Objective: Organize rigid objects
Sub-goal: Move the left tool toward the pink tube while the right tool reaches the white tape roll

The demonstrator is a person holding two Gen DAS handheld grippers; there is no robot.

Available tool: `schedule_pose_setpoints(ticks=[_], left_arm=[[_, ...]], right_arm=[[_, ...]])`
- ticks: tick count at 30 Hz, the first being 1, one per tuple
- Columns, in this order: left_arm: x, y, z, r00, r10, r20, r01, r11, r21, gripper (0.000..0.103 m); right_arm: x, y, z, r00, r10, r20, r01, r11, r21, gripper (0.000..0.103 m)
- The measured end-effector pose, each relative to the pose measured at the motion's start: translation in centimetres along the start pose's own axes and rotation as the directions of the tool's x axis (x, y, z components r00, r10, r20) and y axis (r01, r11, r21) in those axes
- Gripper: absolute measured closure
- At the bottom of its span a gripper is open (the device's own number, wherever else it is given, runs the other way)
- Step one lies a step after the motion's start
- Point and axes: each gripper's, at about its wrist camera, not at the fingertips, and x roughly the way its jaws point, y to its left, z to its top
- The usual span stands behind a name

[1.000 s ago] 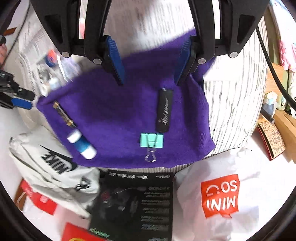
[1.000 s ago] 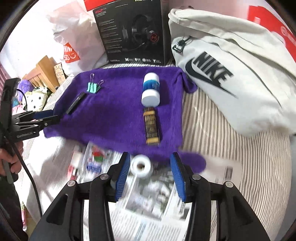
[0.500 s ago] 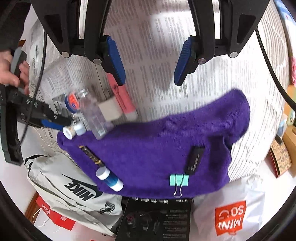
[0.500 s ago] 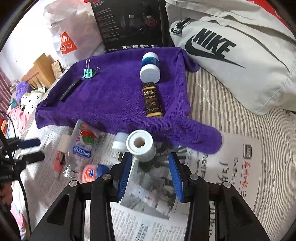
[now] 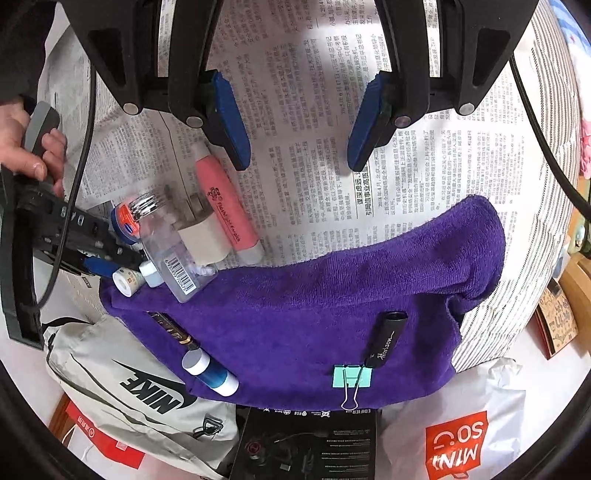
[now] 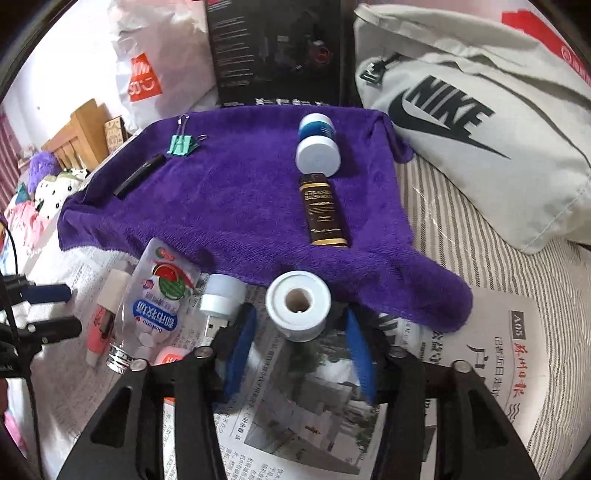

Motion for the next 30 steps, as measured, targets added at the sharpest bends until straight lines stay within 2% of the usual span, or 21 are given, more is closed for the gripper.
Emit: schedule_pose_setpoints(ticks=[4, 10, 13, 26, 30], left_arm=[[0.0, -0.2, -0.3, 1.000, -0.010, 0.019, 0.010, 1.000, 0.010, 0.041], [0.5, -1.8, -0.6, 0.998, 0.038, 0.049, -0.042, 0.997, 0.064, 0.030], [0.8, -2.5, -0.8, 0.995, 0.067, 0.072, -0.073, 0.994, 0.081, 0.027], [0.5, -3.0, -2.4, 0.981, 0.069, 0.182, -0.087, 0.992, 0.090, 0.019], [0.6, -3.2, -2.3, 0.982, 0.061, 0.179, -0.080, 0.992, 0.099, 0.015]], right_arm=[[-0.1, -0.2, -0.5, 0.999, -0.004, 0.042, 0.002, 0.999, 0.034, 0.051], [0.0, -0.5, -0.4, 0.999, 0.004, 0.043, -0.005, 0.999, 0.037, 0.050], [0.0, -0.5, -0.5, 0.999, 0.003, 0.042, -0.004, 0.999, 0.034, 0.049], [0.1, -0.3, -0.5, 0.999, -0.003, 0.039, 0.002, 1.000, 0.026, 0.049], [0.2, -0.3, -0.5, 0.999, -0.006, 0.039, 0.005, 1.000, 0.024, 0.049]])
